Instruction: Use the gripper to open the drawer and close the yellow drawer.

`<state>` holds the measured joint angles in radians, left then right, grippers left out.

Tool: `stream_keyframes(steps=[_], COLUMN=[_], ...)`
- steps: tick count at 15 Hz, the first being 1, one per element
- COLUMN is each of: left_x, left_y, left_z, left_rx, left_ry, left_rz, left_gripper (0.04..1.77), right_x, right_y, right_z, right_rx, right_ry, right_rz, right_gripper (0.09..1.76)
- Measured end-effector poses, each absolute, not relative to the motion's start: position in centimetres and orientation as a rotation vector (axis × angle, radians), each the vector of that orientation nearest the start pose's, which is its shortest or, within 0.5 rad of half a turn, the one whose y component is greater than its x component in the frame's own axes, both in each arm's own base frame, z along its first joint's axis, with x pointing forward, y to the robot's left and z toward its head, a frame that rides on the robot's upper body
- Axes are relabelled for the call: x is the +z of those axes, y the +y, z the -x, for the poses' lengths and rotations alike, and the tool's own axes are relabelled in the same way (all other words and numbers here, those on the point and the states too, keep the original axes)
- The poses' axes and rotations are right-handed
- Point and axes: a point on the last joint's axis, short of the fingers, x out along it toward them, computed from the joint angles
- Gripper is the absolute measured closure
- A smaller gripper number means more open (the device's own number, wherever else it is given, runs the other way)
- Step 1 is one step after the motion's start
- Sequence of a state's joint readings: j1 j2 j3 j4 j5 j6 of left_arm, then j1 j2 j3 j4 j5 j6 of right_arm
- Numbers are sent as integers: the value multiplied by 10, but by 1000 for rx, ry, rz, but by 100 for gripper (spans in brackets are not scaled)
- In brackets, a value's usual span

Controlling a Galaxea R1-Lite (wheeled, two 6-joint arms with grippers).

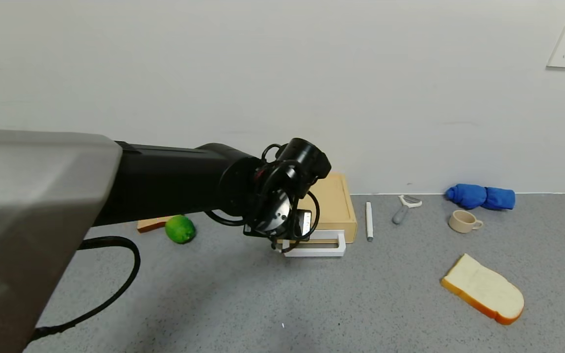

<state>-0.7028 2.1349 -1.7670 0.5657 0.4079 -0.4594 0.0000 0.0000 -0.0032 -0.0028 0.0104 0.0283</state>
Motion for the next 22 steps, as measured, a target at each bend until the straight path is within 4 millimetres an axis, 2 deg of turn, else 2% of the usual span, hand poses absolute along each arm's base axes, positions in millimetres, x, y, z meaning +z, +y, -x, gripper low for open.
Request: stream_keyframes(steps=[5, 9, 12, 15, 22], left_x=[204, 214, 221, 231, 265], left_y=[-223, -194, -173, -145, -79], left_z=[-310, -308, -296, -272, -179], left_rx=[-266, -323, -396, -465, -508], left_ry=[890, 870, 845, 778, 525], left_rz=[-9, 33, 59, 53, 28], left_gripper=[170, 109, 78, 56, 29], right_x=[77, 77, 77, 77, 77], right_y=[0, 0, 0, 0, 0], right_z=[23, 23, 23, 23, 23], right_rx=[11, 11, 11, 10, 11], right_ry=[-7, -7, -7, -8, -7], right_rz=[-27, -27, -27, -27, -27], right_gripper=[14, 14, 14, 14, 14])
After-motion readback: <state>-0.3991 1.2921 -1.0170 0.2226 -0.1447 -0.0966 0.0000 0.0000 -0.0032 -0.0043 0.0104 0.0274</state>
